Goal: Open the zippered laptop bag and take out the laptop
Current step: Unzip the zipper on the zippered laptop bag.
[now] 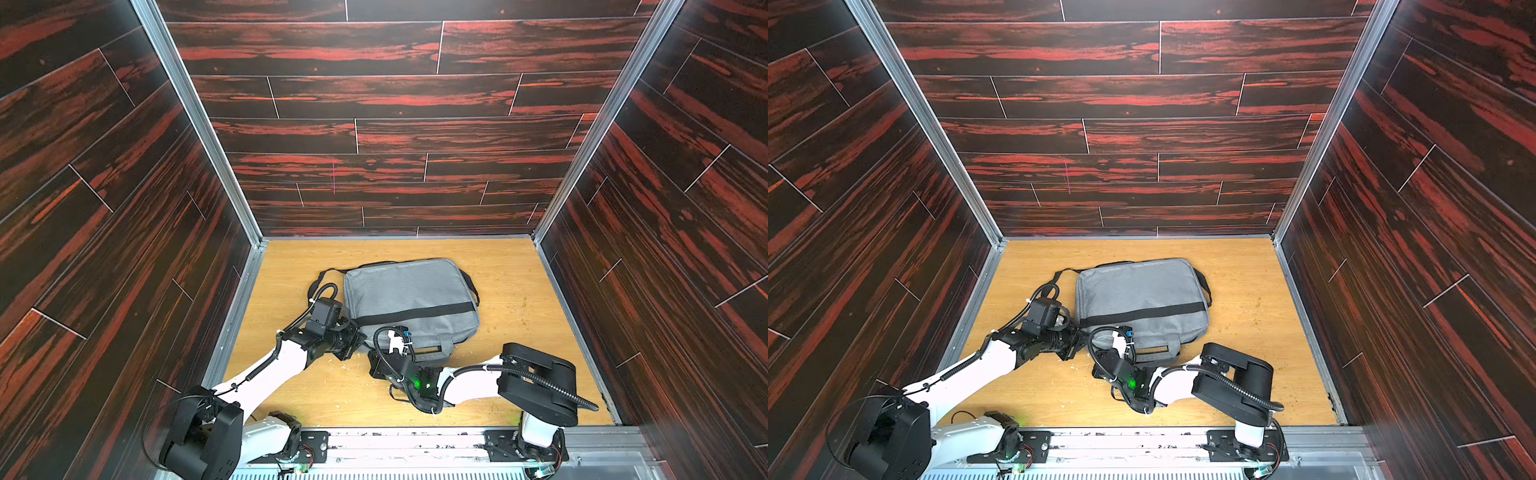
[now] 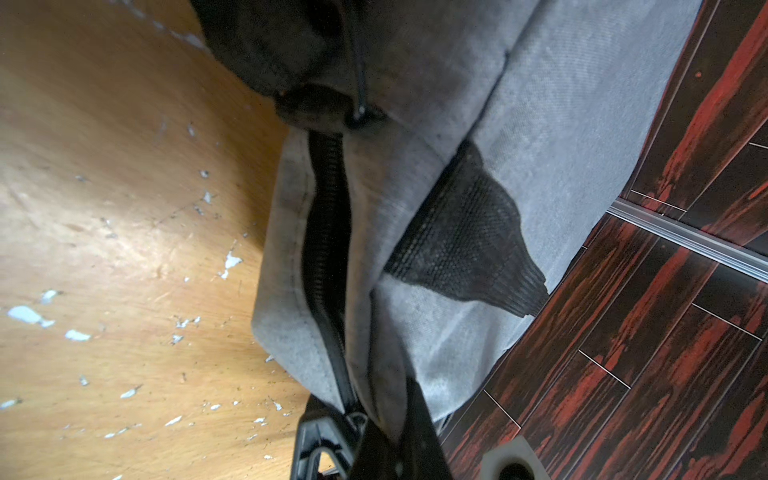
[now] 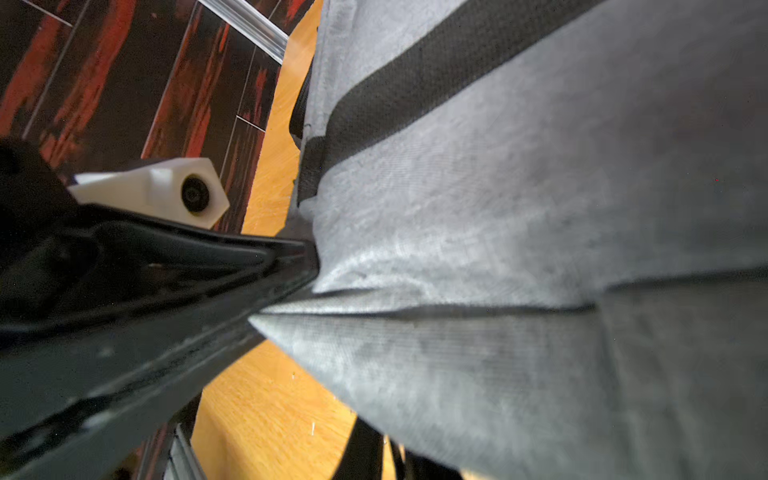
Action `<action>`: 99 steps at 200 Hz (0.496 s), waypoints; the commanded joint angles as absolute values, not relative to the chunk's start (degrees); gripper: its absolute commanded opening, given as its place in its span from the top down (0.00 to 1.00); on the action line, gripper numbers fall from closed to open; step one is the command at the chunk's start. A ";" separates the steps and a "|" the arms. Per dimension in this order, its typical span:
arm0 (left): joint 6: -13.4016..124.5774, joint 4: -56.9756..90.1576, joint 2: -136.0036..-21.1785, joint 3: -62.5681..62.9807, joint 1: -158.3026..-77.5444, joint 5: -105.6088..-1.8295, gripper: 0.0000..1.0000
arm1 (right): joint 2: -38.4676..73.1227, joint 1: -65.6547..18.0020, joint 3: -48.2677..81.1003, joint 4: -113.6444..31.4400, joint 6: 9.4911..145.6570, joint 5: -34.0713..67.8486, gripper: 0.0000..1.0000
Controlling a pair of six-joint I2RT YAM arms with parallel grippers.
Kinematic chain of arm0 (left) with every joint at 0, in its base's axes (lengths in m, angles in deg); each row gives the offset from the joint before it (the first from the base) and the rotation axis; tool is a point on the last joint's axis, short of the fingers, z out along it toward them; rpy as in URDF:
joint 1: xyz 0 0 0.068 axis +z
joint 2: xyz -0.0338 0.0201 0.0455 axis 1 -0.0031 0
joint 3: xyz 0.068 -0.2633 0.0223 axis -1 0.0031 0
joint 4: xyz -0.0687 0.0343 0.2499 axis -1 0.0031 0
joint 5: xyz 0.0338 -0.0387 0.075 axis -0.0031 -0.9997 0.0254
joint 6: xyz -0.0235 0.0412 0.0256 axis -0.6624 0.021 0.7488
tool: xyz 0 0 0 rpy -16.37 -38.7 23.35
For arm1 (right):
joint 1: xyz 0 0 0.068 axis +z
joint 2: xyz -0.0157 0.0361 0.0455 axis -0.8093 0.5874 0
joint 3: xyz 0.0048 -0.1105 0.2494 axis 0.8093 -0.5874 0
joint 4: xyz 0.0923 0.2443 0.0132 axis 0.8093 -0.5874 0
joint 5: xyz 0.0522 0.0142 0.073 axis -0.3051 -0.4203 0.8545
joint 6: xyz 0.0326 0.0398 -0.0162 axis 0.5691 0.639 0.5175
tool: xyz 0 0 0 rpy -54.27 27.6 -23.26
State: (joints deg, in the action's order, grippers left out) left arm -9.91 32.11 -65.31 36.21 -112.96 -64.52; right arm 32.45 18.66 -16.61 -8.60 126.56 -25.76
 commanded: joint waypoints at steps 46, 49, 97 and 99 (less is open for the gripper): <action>-8.56 31.19 -64.77 33.58 -112.39 -64.49 1.00 | 28.31 19.34 -17.69 -13.79 126.72 -27.47 0.97; -8.49 31.23 -64.77 33.44 -112.41 -64.37 1.00 | 28.18 19.40 -17.77 -13.97 126.72 -27.53 0.97; -7.19 32.08 -65.12 32.68 -111.76 -64.51 1.00 | 26.25 19.82 -18.23 -18.87 125.29 -27.55 0.98; -7.11 32.13 -65.12 32.63 -111.77 -64.52 1.00 | 26.19 19.80 -18.24 -19.12 125.20 -27.54 0.98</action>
